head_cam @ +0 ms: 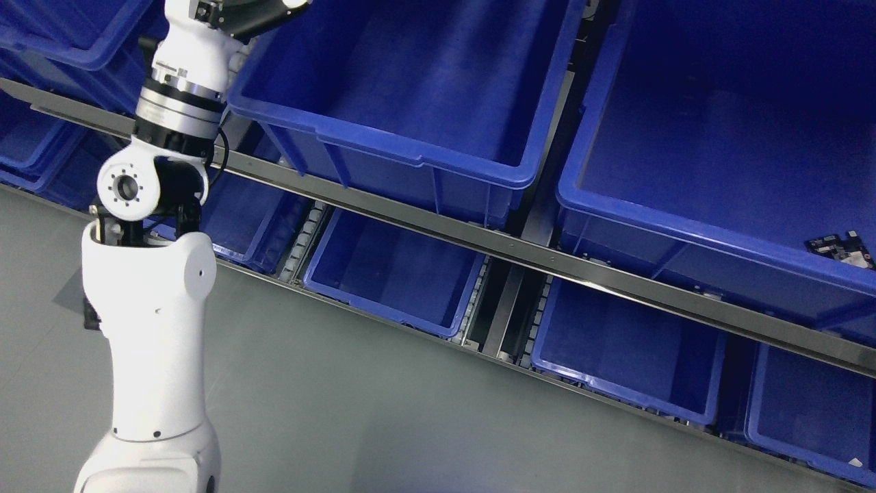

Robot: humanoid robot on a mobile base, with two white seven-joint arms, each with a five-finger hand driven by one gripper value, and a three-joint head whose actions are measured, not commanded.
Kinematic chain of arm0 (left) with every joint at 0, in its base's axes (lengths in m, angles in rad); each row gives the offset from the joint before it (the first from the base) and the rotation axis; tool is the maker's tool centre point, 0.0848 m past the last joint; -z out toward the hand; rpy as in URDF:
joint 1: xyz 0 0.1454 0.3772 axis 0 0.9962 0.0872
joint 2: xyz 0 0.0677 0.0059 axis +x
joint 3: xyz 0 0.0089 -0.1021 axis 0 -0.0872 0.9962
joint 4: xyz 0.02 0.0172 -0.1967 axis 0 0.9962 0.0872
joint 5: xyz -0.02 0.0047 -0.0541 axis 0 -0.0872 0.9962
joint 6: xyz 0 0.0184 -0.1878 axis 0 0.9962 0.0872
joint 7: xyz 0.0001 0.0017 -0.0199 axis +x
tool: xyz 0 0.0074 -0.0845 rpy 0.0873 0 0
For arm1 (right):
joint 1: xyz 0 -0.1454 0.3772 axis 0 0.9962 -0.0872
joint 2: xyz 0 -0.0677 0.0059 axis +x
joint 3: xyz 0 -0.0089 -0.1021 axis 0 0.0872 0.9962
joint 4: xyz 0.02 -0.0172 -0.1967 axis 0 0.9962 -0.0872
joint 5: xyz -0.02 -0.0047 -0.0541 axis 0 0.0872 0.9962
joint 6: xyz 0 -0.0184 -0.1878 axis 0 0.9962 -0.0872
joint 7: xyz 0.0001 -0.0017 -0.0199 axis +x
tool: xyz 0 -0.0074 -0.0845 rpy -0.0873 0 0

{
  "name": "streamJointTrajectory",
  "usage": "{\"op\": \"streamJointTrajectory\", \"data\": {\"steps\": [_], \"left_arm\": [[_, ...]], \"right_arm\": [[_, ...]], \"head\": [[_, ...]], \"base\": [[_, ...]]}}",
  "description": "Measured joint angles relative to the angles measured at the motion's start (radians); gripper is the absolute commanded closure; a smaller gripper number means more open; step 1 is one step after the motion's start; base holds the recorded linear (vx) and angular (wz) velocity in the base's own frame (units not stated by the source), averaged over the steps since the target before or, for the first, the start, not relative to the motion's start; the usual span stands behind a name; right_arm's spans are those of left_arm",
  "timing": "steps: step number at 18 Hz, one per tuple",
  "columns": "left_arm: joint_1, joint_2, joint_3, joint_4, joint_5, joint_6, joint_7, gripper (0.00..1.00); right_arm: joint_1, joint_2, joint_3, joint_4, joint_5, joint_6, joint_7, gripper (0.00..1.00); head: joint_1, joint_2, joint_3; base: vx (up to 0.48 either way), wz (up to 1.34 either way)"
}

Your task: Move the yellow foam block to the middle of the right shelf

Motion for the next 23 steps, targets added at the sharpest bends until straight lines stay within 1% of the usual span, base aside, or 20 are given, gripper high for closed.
{"op": "streamJointTrajectory", "data": {"steps": [2, 4, 6, 8, 9, 12, 13, 14, 17, 20, 22, 23], "left_arm": [[-0.029, 0.062, -0.029, -0.002, -0.024, 0.029, -0.054, 0.6], [-0.044, 0.106, -0.056, 0.007, -0.077, 0.035, -0.101, 0.6], [-0.056, 0.13, -0.079, 0.026, -0.139, 0.037, -0.153, 0.6], [-0.066, 0.138, -0.098, 0.05, -0.2, 0.038, -0.195, 0.59], [-0.07, 0.138, -0.106, 0.063, -0.228, 0.038, -0.21, 0.54], [-0.078, 0.125, -0.128, 0.103, -0.31, 0.038, -0.236, 0.15], [-0.079, 0.118, -0.133, 0.114, -0.34, 0.038, -0.239, 0.07], [-0.081, 0.106, -0.139, 0.128, -0.376, 0.038, -0.24, 0.04], [-0.09, 0.056, -0.147, 0.156, -0.443, 0.039, -0.241, 0.0], [-0.1, 0.016, -0.133, 0.171, -0.47, 0.041, -0.232, 0.0], [-0.104, -0.003, -0.119, 0.175, -0.44, 0.041, -0.172, 0.0], [-0.106, -0.013, -0.11, 0.177, -0.4, 0.041, -0.109, 0.0]], "right_arm": [[0.0, 0.0, 0.0, 0.0, 0.0, 0.0, 0.0, 0.0], [0.0, 0.0, 0.0, 0.0, 0.0, 0.0, 0.0, 0.0], [0.0, 0.0, 0.0, 0.0, 0.0, 0.0, 0.0, 0.0], [0.0, 0.0, 0.0, 0.0, 0.0, 0.0, 0.0, 0.0], [0.0, 0.0, 0.0, 0.0, 0.0, 0.0, 0.0, 0.0], [0.0, 0.0, 0.0, 0.0, 0.0, 0.0, 0.0, 0.0], [0.0, 0.0, 0.0, 0.0, 0.0, 0.0, 0.0, 0.0], [0.0, 0.0, 0.0, 0.0, 0.0, 0.0, 0.0, 0.0], [0.0, 0.0, 0.0, 0.0, 0.0, 0.0, 0.0, 0.0], [0.0, 0.0, 0.0, 0.0, 0.0, 0.0, 0.0, 0.0], [0.0, 0.0, 0.0, 0.0, 0.0, 0.0, 0.0, 0.0], [0.0, 0.0, 0.0, 0.0, 0.0, 0.0, 0.0, 0.0]], "head": [[0.0, 0.0, 0.0], [0.0, 0.0, 0.0], [0.0, 0.0, 0.0], [0.0, 0.0, 0.0], [0.0, 0.0, 0.0], [0.0, 0.0, 0.0], [0.0, 0.0, 0.0], [0.0, 0.0, 0.0], [0.0, 0.0, 0.0], [0.0, 0.0, 0.0], [0.0, 0.0, 0.0], [0.0, 0.0, 0.0]], "base": [[0.074, -0.19], [0.061, -0.11], [0.04, -0.06], [0.025, -0.04], [0.015, -0.03], [0.005, -0.01], [0.0, 0.0], [0.0, 0.0], [0.0, 0.0], [0.0, 0.0], [0.0, 0.0], [0.0, 0.0]]}}
